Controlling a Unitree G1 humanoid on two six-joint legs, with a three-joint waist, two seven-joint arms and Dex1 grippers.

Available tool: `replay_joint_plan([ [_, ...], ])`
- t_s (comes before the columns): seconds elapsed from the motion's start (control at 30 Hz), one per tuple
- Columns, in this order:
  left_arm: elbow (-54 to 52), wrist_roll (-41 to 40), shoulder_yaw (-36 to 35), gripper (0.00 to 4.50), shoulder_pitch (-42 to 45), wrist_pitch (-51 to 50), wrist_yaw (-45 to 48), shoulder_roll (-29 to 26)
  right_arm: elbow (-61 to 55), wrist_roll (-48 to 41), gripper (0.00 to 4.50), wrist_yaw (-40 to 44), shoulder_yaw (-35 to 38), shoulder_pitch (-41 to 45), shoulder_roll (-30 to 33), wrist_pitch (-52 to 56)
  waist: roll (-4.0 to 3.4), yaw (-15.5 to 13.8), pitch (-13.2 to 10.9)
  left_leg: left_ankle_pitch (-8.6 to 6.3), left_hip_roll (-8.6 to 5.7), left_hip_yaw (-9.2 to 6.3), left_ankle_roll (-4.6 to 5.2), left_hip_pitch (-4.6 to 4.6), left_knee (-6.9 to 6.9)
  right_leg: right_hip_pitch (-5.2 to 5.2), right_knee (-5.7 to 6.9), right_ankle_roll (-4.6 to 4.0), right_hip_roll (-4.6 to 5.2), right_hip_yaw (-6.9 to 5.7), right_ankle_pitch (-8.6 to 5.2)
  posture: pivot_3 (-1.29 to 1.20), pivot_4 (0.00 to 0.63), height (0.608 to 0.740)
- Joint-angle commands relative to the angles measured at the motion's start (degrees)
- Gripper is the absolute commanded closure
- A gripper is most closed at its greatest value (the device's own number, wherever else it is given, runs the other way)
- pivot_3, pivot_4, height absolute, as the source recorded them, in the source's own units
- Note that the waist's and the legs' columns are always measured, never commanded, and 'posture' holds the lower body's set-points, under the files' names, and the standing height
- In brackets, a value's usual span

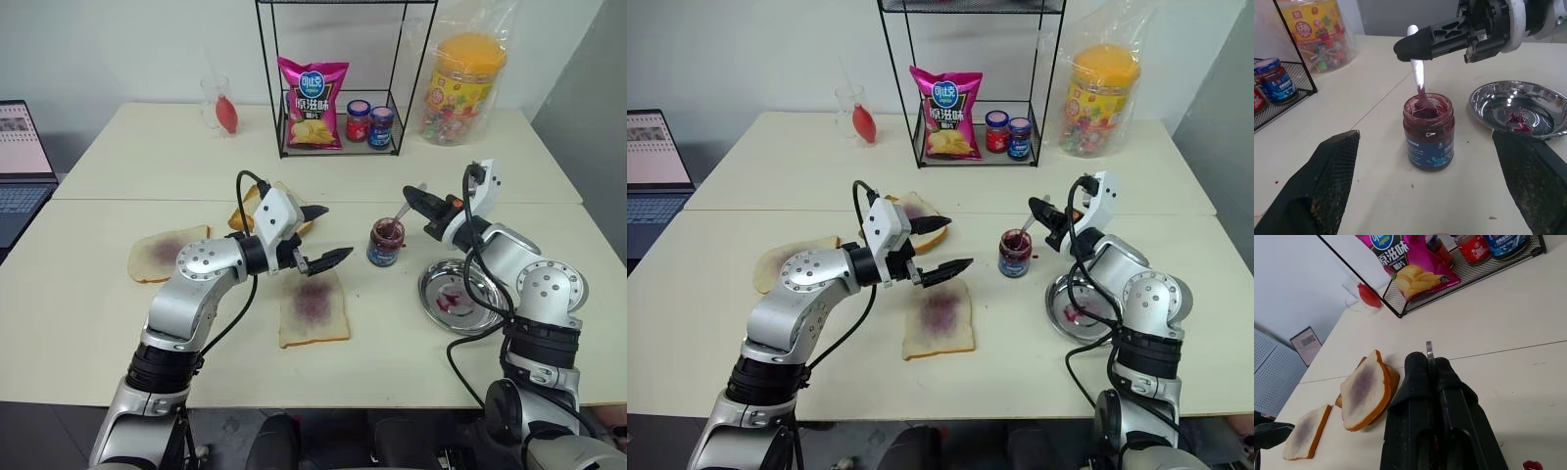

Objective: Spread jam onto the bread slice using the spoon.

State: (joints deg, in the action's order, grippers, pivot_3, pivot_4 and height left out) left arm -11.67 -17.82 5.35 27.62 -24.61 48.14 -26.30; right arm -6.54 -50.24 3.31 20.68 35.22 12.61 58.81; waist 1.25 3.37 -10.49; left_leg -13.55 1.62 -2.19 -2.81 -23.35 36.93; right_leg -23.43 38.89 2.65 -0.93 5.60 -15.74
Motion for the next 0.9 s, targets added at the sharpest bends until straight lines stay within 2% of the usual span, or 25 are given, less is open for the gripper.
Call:
replay_joint_plan([
  [0.03, -1.0, -0.1, -0.3, 0.00, 0.8, 1.2, -0.1, -0.4, -1.5, -0.1, 4.47, -0.3, 0.7, 0.6, 0.6, -1.5, 0.00, 0.0, 0.0, 0.00, 0.00, 0.00, 0.00, 0.00, 0.00, 0.00, 0.00, 0.00, 0.00, 0.00, 0.00, 0.00, 0.150, 0.740],
  [0.4, -0.7, -0.1, -0.3, 0.00, 1.0, 1.4, 0.1, -0.5, -1.4, -0.6, 4.47, -1.3, 1.2, 0.4, 0.4, -2.1, 0.00, 0.0, 0.0, 0.00, 0.00, 0.00, 0.00, 0.00, 0.00, 0.00, -0.01, 0.00, 0.00, 0.00, 0.00, 0.00, 0.150, 0.740],
  [0.9, -0.2, 0.1, -0.2, 0.00, 1.2, 2.0, -0.1, -0.5, 0.1, -6.2, 4.47, -5.9, 5.0, 0.4, -1.8, -0.8, 0.00, 0.0, 0.0, 0.00, 0.00, 0.00, 0.00, -0.01, -0.02, -0.01, -0.02, 0.00, 0.00, 0.00, 0.00, 0.00, 0.150, 0.740],
])
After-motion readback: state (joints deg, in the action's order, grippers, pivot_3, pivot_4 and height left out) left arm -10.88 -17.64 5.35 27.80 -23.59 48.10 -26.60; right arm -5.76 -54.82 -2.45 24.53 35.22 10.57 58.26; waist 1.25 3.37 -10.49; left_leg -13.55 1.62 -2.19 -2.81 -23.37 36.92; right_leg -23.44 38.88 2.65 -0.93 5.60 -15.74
